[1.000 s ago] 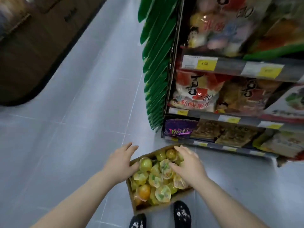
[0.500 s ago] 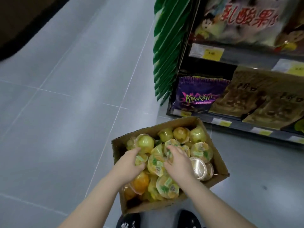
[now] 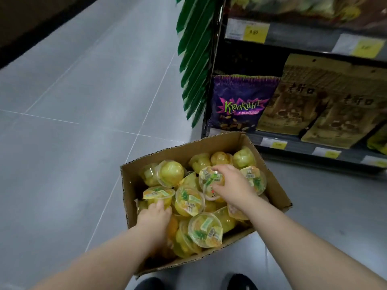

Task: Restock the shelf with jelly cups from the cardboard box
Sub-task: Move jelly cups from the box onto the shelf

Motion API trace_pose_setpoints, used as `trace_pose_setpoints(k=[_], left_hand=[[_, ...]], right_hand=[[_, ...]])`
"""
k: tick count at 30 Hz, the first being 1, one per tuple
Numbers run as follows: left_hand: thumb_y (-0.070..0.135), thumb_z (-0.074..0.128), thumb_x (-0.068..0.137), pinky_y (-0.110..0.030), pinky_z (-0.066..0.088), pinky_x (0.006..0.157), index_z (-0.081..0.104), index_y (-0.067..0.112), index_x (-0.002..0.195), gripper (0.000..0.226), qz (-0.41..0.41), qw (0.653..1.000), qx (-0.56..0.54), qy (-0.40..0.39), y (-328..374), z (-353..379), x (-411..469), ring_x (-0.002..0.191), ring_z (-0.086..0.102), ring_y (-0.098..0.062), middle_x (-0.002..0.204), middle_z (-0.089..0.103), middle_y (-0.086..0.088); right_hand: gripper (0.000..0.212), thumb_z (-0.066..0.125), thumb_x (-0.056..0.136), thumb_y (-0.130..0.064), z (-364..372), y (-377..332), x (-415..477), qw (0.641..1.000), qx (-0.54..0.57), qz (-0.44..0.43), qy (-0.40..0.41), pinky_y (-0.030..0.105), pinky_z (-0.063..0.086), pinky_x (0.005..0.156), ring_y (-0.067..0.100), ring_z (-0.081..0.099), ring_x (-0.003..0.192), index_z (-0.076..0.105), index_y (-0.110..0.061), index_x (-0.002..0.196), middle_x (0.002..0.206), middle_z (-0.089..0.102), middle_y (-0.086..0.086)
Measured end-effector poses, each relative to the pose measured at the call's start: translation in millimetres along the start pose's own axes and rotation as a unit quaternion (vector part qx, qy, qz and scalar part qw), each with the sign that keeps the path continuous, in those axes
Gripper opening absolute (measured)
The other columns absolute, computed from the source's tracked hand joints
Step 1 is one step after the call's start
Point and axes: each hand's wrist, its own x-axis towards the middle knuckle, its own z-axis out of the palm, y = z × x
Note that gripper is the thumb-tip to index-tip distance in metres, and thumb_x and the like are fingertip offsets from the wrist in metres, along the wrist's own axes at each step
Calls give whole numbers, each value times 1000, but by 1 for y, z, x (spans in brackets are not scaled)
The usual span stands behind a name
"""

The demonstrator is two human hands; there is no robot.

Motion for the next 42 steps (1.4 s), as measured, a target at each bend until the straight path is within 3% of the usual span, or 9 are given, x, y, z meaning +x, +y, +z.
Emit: trace_pose_setpoints(k=[7,12,17,22,30,33,35,40,42], left_hand=[[41,72,79,-33,45,95,16,18,146,91,25,997,61,49,5,3,6,129,35,-28,144,21,-13],[47,78,56,-24,46,70,34,25,123,82,37,995,-65,71,-13,-9,1,103,48,-16,121,43,2],[68,62,35,-29,48,91,49,33,127,99,10,942,-303,146,-37,-34,0,108,50,-12,119,44,6],[58,81,49,-29,48,84,50,30,122,84,25,943,-292,160,-36,-41,-3,99,51,-14,111,42,6],[54,84,55,-29,49,77,51,28,116,75,16,926,-324,196,-38,-50,-7,94,56,-13,106,57,10],[52,85,56,-28,48,71,47,26,113,74,-26,858,-456,234,-33,-66,-6,93,55,-15,103,53,9],[54,85,54,-30,54,70,45,23,116,79,-42,776,-599,196,-27,-78,-2,97,57,-18,109,52,5],[42,82,51,-37,60,70,44,18,129,91,-2,431,-902,-13,-9,-98,1,108,61,-32,127,54,-14],[34,78,57,-37,61,66,45,16,128,80,9,355,-935,-21,-5,-108,1,104,62,-31,122,56,-15]], right_hand=[[48,64,86,-24,-20,51,-20,996,25,79,43,32,47,94,16,51,118,51,-27,132,134,51,-2],[52,62,86,-29,-21,68,-25,988,-15,153,7,37,52,89,20,55,112,48,-28,136,135,50,0],[87,74,75,-43,-17,71,-22,966,-79,195,-150,36,51,92,23,52,115,28,-23,147,139,44,6],[121,84,65,-42,-4,71,-26,953,-132,204,-180,39,45,100,30,43,129,3,-17,152,149,26,12],[96,83,61,-43,6,70,-27,965,-149,189,-104,37,50,90,26,48,119,27,-12,133,134,39,9],[102,83,60,-45,-3,64,-25,978,-106,165,-74,36,46,94,28,46,122,26,-10,137,138,37,10],[107,84,61,-41,-11,54,-21,986,-20,161,-47,36,44,97,27,46,124,22,-11,143,141,37,9],[98,86,67,-34,-27,38,-16,954,235,184,34,30,41,90,15,45,108,28,-12,143,134,45,4],[92,83,67,-40,-34,34,-10,928,313,191,70,31,42,89,14,45,106,34,-14,140,130,47,1]])
